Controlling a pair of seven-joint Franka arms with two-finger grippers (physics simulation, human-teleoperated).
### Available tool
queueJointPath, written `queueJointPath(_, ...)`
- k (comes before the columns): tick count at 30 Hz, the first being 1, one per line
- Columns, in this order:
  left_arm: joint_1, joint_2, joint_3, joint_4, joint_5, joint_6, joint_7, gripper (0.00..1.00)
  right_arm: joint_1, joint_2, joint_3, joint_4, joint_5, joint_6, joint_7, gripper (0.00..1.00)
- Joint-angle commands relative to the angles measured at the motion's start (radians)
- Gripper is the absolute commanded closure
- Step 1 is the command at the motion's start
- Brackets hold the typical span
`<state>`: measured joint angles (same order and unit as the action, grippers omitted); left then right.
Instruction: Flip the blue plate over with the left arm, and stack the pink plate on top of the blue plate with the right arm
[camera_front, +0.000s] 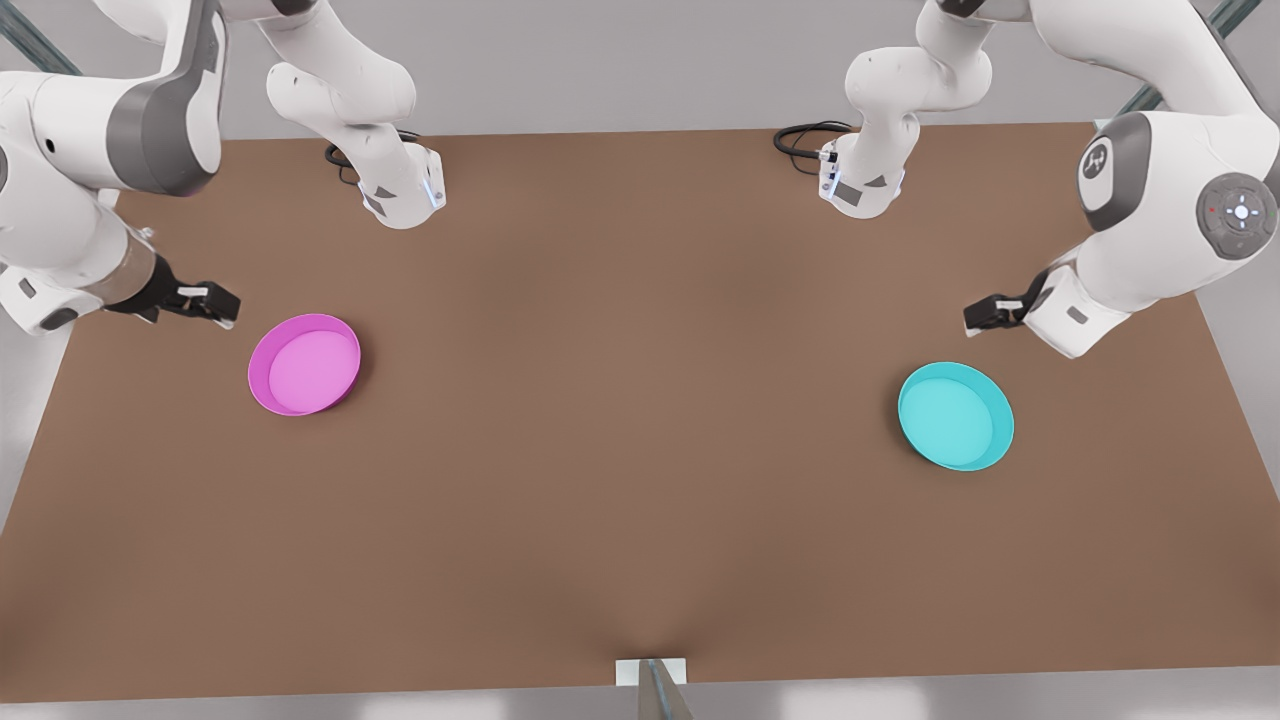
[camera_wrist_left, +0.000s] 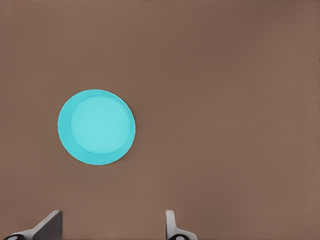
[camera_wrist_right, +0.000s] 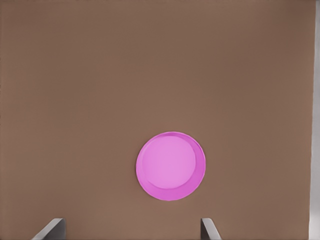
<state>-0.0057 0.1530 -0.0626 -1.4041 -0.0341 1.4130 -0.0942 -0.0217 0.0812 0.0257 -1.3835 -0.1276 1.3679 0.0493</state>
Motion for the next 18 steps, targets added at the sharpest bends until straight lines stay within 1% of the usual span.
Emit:
queueJointPath(1,0.004,0.002,0.000,-0.001,-0.001,0.038,-0.039,0.00,0.000,0.000,-0.001,0.001,0.006,0.066,0.021,0.00)
queueJointPath(2,0.006,0.005,0.001,-0.001,0.005,0.044,-0.039,0.00,0.000,0.000,-0.001,0.001,0.008,0.066,0.021,0.00)
queueJointPath(3,0.050,0.097,0.004,-0.007,0.014,0.070,-0.061,0.00,-0.001,0.000,-0.001,0.001,0.008,0.065,0.021,0.00)
queueJointPath(4,0.102,0.169,0.009,-0.004,0.014,0.150,-0.036,0.00,-0.001,0.002,-0.001,0.000,0.008,0.063,0.021,0.00)
queueJointPath(5,0.202,0.247,0.010,-0.001,-0.049,0.217,0.060,0.00,-0.001,0.002,-0.001,0.000,0.008,0.063,0.021,0.00)
queueJointPath(6,0.303,0.321,0.014,-0.004,-0.135,0.265,0.295,0.00,-0.001,0.002,-0.001,0.000,0.008,0.063,0.021,0.00)
queueJointPath(7,0.328,0.381,0.049,-0.009,-0.150,0.328,0.496,0.00,-0.001,0.002,-0.003,0.000,0.008,0.060,0.021,0.00)
queueJointPath(8,0.345,0.450,0.055,-0.012,-0.187,0.409,0.669,0.00,-0.001,0.003,-0.006,0.000,0.008,0.060,0.018,0.00)
queueJointPath(10,0.368,0.507,0.061,-0.012,-0.184,0.465,0.932,0.00,-0.001,0.006,-0.006,0.000,0.008,0.059,0.015,0.00)
queueJointPath(11,0.368,0.514,0.063,-0.059,-0.185,0.497,0.936,0.00,-0.003,0.006,-0.006,0.000,0.008,0.050,0.015,0.00)
queueJointPath(12,0.368,0.514,0.069,-0.111,-0.187,0.587,0.999,0.00,-0.003,0.006,-0.006,0.000,0.008,0.037,0.014,0.00)
queueJointPath(14,0.369,0.539,0.069,-0.111,-0.195,0.633,1.004,0.00,-0.003,0.009,-0.012,0.000,0.008,0.037,0.014,0.00)
queueJointPath(15,0.369,0.545,0.069,-0.116,-0.195,0.632,1.004,0.00,-0.003,0.009,-0.012,0.000,0.008,0.037,0.014,0.00)
queueJointPath(16,0.368,0.539,0.069,-0.163,-0.195,0.627,1.010,0.00,-0.003,0.009,-0.012,0.000,0.008,0.037,0.014,0.00)
queueJointPath(18,0.368,0.536,0.090,-0.185,-0.193,0.626,1.140,0.00,-0.006,0.008,-0.012,-0.002,0.014,0.036,0.014,0.00)
